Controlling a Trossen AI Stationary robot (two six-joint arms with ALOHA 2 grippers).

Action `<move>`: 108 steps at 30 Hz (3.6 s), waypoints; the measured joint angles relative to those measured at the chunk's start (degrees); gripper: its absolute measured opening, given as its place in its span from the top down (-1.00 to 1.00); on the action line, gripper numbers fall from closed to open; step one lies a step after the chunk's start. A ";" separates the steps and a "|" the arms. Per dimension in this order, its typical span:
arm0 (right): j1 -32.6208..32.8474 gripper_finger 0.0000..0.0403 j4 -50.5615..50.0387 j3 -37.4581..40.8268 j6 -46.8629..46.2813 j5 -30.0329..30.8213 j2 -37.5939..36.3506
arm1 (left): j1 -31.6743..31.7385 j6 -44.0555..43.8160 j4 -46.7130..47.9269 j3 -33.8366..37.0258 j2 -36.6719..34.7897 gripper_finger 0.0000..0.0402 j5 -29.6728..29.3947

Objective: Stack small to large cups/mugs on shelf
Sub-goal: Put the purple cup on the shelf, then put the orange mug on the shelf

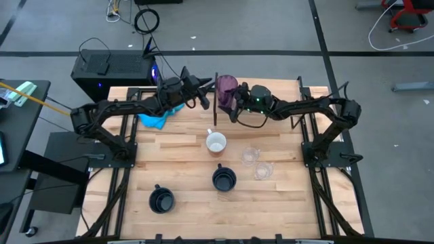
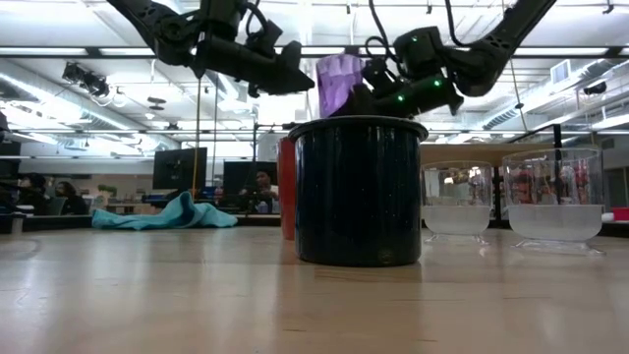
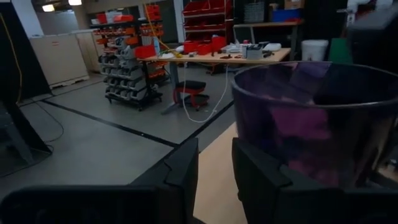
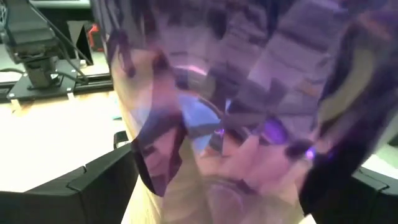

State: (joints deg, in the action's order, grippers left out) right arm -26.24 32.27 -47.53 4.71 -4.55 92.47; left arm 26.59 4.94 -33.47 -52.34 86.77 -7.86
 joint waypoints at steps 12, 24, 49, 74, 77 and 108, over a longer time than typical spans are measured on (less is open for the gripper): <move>-0.02 -0.98 -7.46 -3.69 2.56 -1.92 -0.04 | -0.49 0.71 7.38 0.00 -3.02 0.55 -0.02; -0.66 -0.98 -15.72 -3.73 4.41 -1.94 -6.17 | -0.48 1.74 7.43 0.00 -3.02 0.57 -0.02; -1.68 -0.98 -30.83 -3.71 6.30 -1.36 -16.20 | -1.93 -0.08 19.17 0.33 -8.99 0.63 0.59; -0.97 -0.85 -56.46 -3.69 -1.65 -1.49 -28.11 | -12.21 3.58 27.09 5.97 -9.30 0.91 0.61; 1.16 -0.83 -57.31 -3.69 -4.07 -1.54 -28.26 | -13.03 4.97 27.93 6.06 -9.30 0.91 0.62; 26.94 -0.59 -44.31 -3.66 -18.09 11.78 -20.54 | -18.07 3.09 34.95 13.50 -16.69 0.93 1.00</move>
State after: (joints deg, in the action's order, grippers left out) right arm 0.70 -12.04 -51.20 -13.38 7.23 71.93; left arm 8.52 8.03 1.48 -38.84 70.08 -6.86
